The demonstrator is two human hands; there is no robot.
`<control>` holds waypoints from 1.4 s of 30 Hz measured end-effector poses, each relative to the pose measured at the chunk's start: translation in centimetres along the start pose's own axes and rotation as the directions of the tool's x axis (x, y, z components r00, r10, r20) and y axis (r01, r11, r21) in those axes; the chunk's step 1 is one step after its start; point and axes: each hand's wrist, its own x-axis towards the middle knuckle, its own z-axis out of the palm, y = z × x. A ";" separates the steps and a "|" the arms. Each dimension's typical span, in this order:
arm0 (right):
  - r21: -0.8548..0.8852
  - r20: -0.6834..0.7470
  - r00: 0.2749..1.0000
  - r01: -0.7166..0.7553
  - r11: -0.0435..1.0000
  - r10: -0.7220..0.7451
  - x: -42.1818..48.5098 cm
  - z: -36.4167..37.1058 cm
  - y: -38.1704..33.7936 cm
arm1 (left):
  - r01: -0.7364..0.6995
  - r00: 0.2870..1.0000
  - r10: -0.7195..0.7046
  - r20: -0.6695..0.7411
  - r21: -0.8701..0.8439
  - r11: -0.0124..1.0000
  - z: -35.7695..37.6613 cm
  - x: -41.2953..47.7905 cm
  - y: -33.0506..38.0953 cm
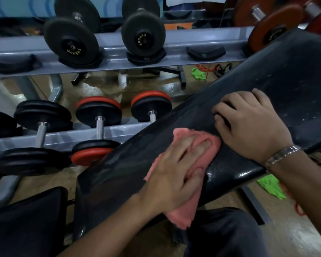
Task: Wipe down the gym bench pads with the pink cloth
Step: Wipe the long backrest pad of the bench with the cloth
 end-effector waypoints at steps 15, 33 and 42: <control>0.010 0.004 1.000 -0.012 1.000 0.012 0.1 -0.3 0.0 | 0.237 0.970 -0.238 -0.056 -0.010 0.971 -1.9 4.9 -7.7; 0.010 0.033 0.999 -0.026 1.000 0.026 -0.1 -0.4 -0.2 | 0.460 0.869 -0.465 -0.172 -0.070 0.885 -1.0 6.7 -7.8; 0.011 0.033 0.999 -0.020 1.000 0.020 0.1 -0.3 -0.2 | 0.686 0.708 -0.696 -0.120 -0.118 0.718 -1.6 7.1 -9.9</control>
